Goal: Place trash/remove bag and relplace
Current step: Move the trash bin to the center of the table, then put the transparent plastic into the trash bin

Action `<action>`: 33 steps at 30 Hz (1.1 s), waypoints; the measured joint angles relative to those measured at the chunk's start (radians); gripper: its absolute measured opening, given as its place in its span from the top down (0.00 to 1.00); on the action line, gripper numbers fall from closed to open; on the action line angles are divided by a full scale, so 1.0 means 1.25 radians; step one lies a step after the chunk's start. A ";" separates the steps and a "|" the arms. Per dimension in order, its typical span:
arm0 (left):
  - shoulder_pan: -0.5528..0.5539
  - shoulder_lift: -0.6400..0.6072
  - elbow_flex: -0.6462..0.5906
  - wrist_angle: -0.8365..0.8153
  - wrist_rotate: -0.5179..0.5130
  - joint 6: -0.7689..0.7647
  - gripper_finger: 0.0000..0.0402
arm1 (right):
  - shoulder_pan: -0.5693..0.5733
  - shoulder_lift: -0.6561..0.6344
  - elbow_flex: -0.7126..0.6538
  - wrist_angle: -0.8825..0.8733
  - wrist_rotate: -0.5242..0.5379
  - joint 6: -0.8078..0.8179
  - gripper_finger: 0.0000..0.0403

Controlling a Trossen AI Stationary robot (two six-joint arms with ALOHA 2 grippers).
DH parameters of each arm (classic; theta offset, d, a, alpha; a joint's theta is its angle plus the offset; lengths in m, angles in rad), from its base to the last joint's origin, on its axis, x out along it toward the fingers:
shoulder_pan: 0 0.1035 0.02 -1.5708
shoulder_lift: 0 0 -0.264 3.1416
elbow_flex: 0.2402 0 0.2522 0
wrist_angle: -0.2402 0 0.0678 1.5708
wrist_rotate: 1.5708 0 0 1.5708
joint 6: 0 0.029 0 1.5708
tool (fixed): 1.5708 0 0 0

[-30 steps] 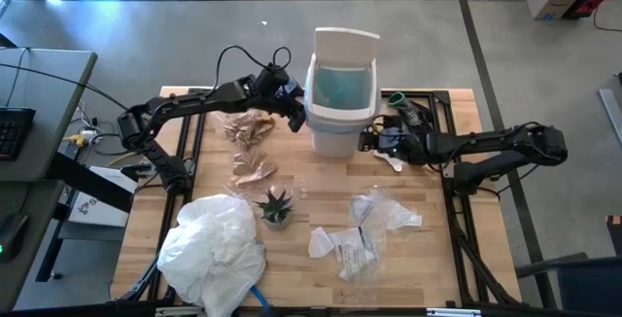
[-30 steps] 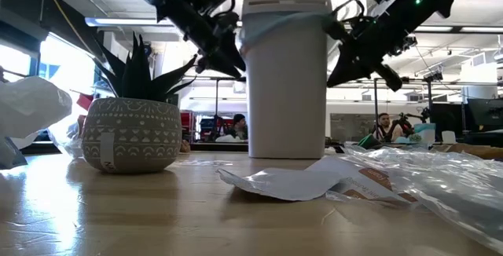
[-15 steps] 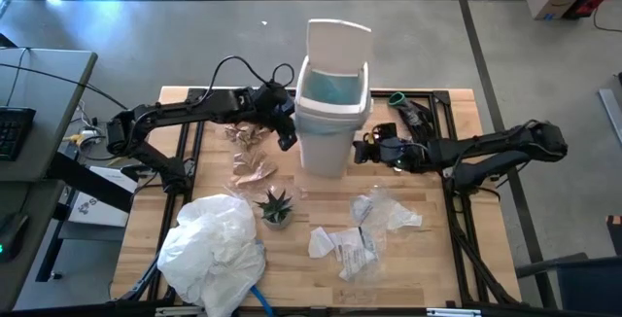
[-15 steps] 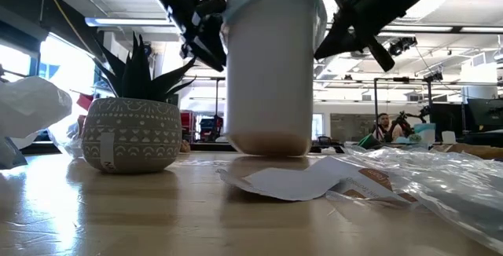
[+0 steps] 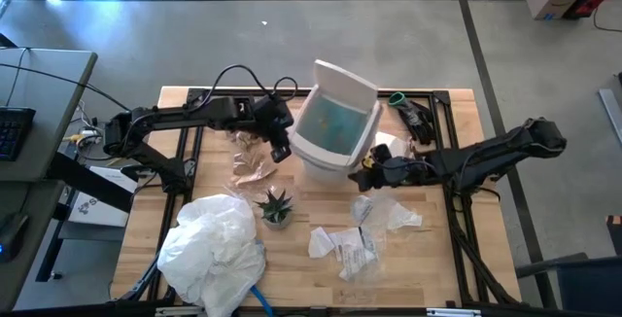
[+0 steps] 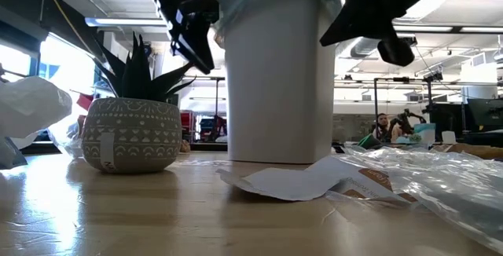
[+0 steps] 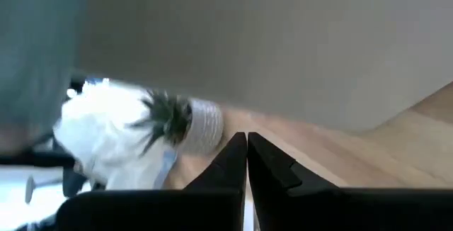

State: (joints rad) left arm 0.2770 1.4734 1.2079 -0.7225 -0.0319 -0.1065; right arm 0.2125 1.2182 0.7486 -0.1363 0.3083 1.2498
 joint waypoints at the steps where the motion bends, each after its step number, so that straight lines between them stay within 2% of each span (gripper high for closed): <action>1: -0.003 0.000 0.000 -0.008 0.000 0.003 0.67 | 0.007 0.000 0.000 -0.005 -0.006 -0.009 1.00; 8: -0.033 -0.004 0.000 -0.017 -0.020 0.030 0.67 | 0.056 0.000 0.000 -0.013 -0.023 -0.104 1.00; 12: -0.050 -0.030 -0.012 -0.001 -0.052 0.060 0.68 | 0.087 0.000 -0.001 -0.013 -0.015 -0.210 1.00; 18: -0.052 -0.169 -0.168 0.149 -0.033 0.074 0.73 | 0.137 0.000 -0.002 -0.014 0.008 -0.463 1.00; 22: -0.053 -0.307 -0.307 0.295 0.029 0.073 0.77 | 0.165 -0.001 0.007 -0.025 0.037 -0.663 1.00; 26: -0.072 -0.440 -0.418 0.463 0.091 0.062 0.79 | 0.192 -0.002 0.047 -0.039 0.111 -0.838 1.00; 29: -0.090 -0.519 -0.470 0.562 0.097 0.062 0.80 | 0.215 -0.002 0.084 -0.061 0.200 -0.920 1.00; 33: -0.111 -0.576 -0.500 0.612 0.102 0.068 0.81 | 0.240 -0.003 0.125 -0.062 0.284 -0.979 1.00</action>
State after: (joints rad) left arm 0.1378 0.7528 0.5834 0.0426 0.0955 -0.0215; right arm 0.5127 1.2145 0.9048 -0.2135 0.6639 0.0261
